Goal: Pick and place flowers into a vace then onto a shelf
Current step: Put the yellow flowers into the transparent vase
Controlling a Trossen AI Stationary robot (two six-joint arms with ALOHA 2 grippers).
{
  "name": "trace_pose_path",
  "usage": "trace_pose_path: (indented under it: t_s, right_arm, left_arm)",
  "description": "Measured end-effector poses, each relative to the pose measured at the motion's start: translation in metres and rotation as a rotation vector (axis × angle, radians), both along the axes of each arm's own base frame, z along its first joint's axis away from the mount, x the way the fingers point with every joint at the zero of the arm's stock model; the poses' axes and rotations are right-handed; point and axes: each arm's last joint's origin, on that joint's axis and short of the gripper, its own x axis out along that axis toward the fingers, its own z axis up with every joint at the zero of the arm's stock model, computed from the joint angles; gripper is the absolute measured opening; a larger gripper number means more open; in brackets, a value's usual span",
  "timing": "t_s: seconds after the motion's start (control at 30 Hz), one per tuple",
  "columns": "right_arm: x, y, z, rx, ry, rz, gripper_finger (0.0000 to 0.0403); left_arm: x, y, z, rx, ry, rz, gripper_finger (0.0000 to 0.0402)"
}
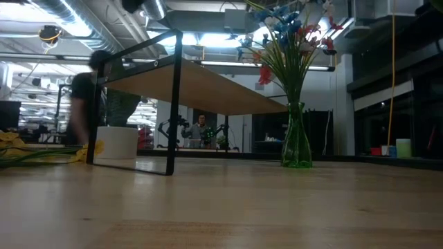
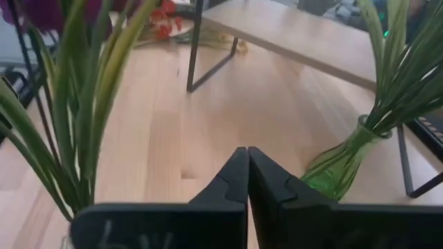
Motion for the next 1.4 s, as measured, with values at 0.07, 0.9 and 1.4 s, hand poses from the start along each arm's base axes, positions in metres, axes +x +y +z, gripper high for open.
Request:
trace_pose_path:
  t_s: [0.07,0.9,1.4]
  right_arm:
    - [0.001,-0.001,0.000,0.001,0.010,0.000,0.0004]
    - [0.019,-0.054,-0.043,0.074,-0.172,0.359,0.0000]
    - [0.023,-0.061,-0.047,-0.023,-0.210,0.363,0.0000]
  left_arm:
    - [-0.002,0.001,0.005,-0.049,0.044,0.041,0.0002]
    - [-0.021,-0.003,0.018,-0.378,0.281,0.172,0.0002]
    - [-0.051,-0.011,0.005,-0.778,0.639,0.461,0.0002]
